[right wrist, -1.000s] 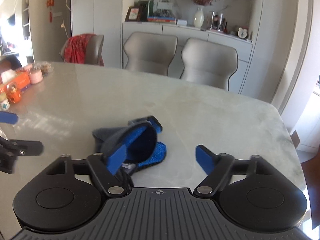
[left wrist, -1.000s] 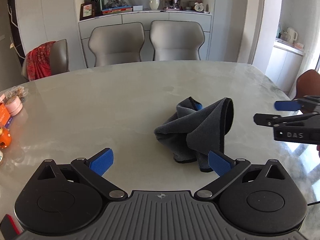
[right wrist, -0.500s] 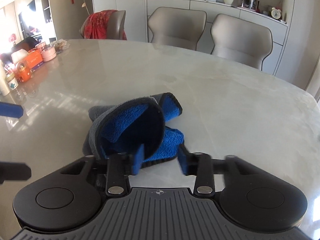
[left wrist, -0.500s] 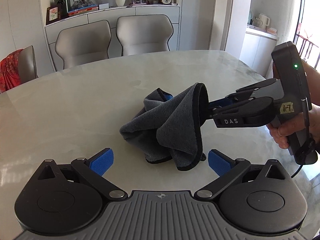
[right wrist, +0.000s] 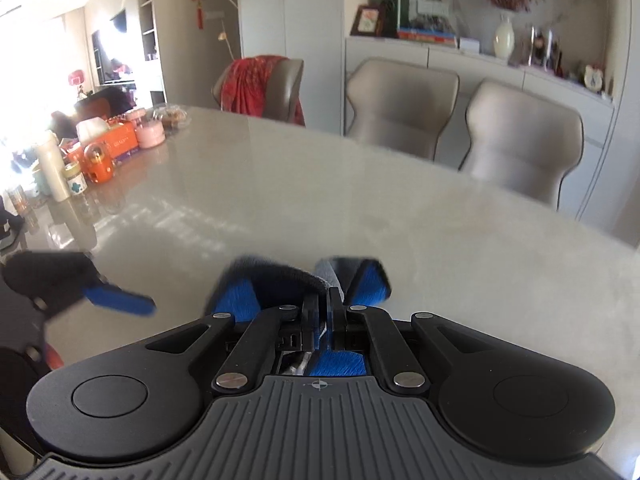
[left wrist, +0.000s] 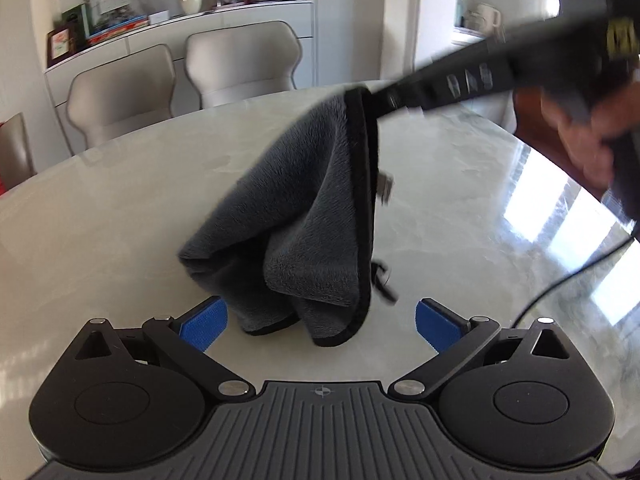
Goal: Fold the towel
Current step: 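Grasp the hanging towel edge with the left gripper while the right gripper holds it up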
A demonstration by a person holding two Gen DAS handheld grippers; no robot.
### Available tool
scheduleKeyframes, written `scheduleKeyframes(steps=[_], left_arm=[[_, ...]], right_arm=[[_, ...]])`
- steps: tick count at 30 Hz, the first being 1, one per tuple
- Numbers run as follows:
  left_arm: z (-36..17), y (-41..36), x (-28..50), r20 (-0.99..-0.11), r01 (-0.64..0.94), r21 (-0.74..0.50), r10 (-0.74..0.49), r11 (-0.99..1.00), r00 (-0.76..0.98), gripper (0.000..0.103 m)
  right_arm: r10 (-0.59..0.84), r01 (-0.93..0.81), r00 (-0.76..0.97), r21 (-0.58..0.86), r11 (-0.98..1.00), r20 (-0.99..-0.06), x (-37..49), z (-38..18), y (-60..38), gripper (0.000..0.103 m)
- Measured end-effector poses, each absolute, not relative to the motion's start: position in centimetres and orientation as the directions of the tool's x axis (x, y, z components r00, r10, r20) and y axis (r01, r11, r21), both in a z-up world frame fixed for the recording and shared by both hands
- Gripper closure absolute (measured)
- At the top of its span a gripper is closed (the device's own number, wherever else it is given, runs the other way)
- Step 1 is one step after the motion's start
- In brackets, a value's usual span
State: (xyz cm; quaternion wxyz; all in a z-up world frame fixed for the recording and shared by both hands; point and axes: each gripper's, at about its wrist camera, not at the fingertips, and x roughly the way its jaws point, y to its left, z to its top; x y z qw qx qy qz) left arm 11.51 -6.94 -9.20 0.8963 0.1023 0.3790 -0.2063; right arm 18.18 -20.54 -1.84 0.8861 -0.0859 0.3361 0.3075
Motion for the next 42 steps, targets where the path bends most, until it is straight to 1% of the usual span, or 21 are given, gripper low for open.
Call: scheduleKeyframes(steps=[3, 8, 11, 12, 13, 18, 24, 29, 30, 32, 33, 34, 38, 42], left_arm=[[-10.4, -8.1, 12.1, -0.73, 0.464, 0.03, -0.297, 0.885, 0.615, 0.005], [-12.0, -9.3, 13.1, -0.733, 0.457, 0.042, -0.284, 0.888, 0.619, 0.014], [-12.9, -9.6, 13.4, -0.748, 0.467, 0.036, -0.286, 0.883, 0.599, 0.022], [-13.1, -9.6, 13.4, -0.753, 0.472, 0.031, -0.29, 0.881, 0.591, 0.028], [-13.3, -9.7, 13.5, -0.759, 0.476, 0.027, -0.292, 0.879, 0.582, 0.036], [-14.3, -9.8, 13.7, -0.779, 0.486, 0.034, -0.282, 0.873, 0.56, 0.047], [-14.9, -9.6, 14.2, -0.797, 0.489, 0.049, -0.261, 0.871, 0.545, 0.048], [-15.3, -9.8, 14.1, -0.8, 0.497, 0.097, -0.23, 0.862, 0.555, 0.047], [-15.3, -9.8, 14.1, -0.798, 0.498, 0.102, -0.228, 0.861, 0.558, 0.048], [-15.4, -9.5, 14.2, -0.799, 0.487, 0.096, -0.225, 0.868, 0.558, 0.055], [-15.4, -9.3, 14.3, -0.799, 0.483, 0.096, -0.222, 0.87, 0.559, 0.071], [-15.4, -9.1, 14.4, -0.799, 0.479, 0.096, -0.219, 0.873, 0.56, 0.094], [-15.6, -8.1, 15.0, -0.81, 0.463, 0.077, -0.216, 0.883, 0.546, 0.097], [-14.9, -6.8, 14.5, -0.787, 0.439, 0.118, -0.186, 0.891, 0.589, 0.098]], right_arm=[[0.484, -0.611, 0.593, 0.032, 0.791, -0.643, 18.2, -0.8, -20.8, 0.099], [0.484, -0.62, 0.598, 0.015, 0.785, -0.639, 19.4, 0.4, -20.2, 0.099], [0.488, -0.613, 0.598, 0.028, 0.789, -0.636, 19.8, 0.6, -20.7, 0.099], [0.488, -0.611, 0.6, 0.032, 0.791, -0.634, 19.9, 0.6, -20.8, 0.099], [0.489, -0.608, 0.601, 0.036, 0.793, -0.632, 20.1, 0.7, -21.0, 0.099], [0.484, -0.587, 0.608, 0.054, 0.808, -0.629, 21.2, 0.7, -21.8, 0.099], [0.483, -0.573, 0.61, 0.072, 0.817, -0.628, 22.0, 0.7, -22.7, 0.099], [0.48, -0.556, 0.609, 0.091, 0.826, -0.632, 21.7, 0.5, -22.7, 0.099], [0.482, -0.556, 0.609, 0.094, 0.826, -0.63, 21.6, 0.4, -22.8, 0.099], [0.482, -0.554, 0.609, 0.097, 0.827, -0.629, 21.4, 0.5, -22.9, 0.099], [0.483, -0.554, 0.609, 0.098, 0.827, -0.629, 21.4, 0.6, -23.0, 0.099], [0.484, -0.553, 0.61, 0.101, 0.827, -0.627, 21.3, 0.7, -23.1, 0.099], [0.485, -0.548, 0.617, 0.105, 0.83, -0.62, 20.8, 1.2, -23.7, 0.099], [0.478, -0.542, 0.631, 0.093, 0.835, -0.611, 20.2, 2.0, -24.4, 0.099]])
